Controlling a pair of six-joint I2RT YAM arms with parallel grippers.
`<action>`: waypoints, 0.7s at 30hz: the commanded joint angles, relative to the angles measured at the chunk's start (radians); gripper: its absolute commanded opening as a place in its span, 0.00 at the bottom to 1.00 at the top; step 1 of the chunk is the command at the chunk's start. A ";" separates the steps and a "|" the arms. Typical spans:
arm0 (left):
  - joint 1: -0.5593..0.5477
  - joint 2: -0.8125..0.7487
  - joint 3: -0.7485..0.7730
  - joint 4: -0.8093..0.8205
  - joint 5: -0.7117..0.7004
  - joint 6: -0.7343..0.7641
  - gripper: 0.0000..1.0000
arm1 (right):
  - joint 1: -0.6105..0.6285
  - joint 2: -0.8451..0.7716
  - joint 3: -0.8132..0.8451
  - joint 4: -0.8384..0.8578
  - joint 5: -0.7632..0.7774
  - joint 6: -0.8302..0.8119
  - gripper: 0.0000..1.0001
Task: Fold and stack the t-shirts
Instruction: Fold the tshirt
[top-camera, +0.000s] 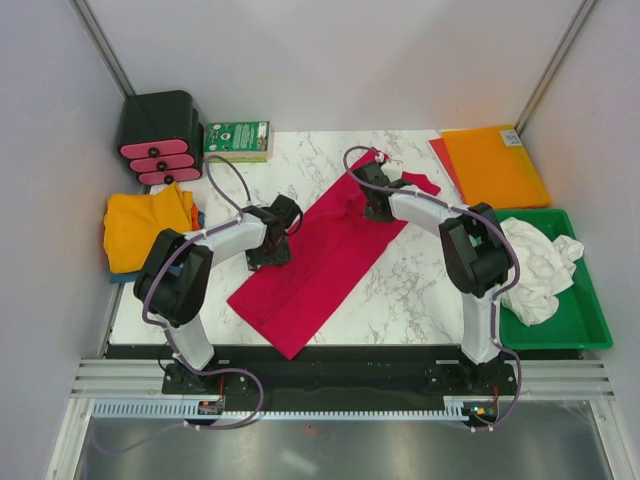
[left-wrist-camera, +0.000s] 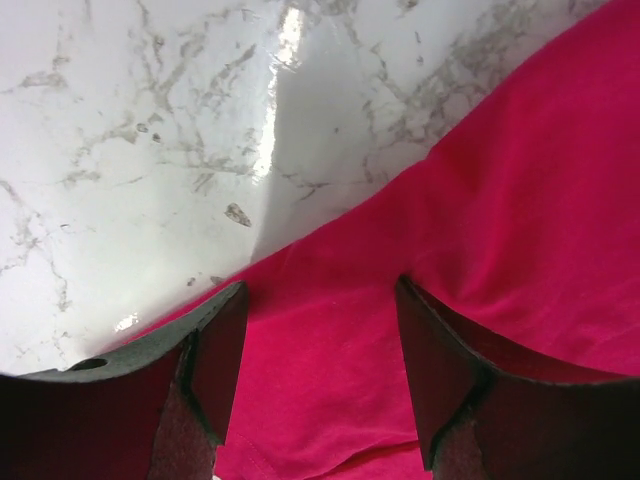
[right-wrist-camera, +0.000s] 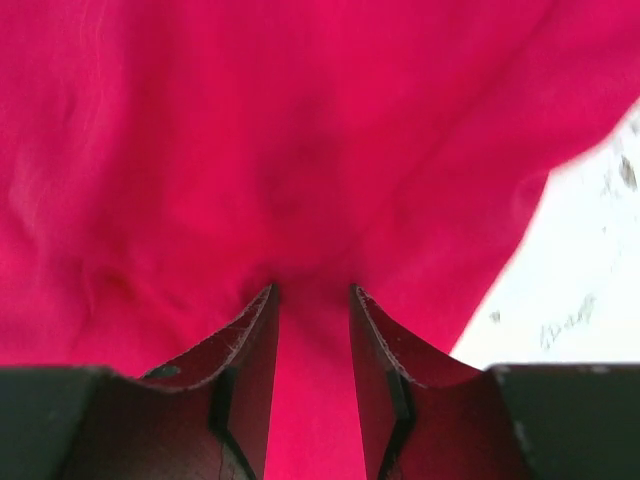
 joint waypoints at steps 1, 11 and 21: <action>-0.067 0.064 -0.068 0.039 0.121 -0.014 0.68 | -0.040 0.127 0.191 -0.104 0.003 -0.058 0.42; -0.265 0.030 -0.116 0.045 0.213 -0.080 0.68 | -0.090 0.423 0.710 -0.244 -0.213 -0.125 0.45; -0.324 -0.026 -0.062 0.047 0.111 -0.094 0.71 | -0.097 0.441 0.820 -0.155 -0.277 -0.115 0.46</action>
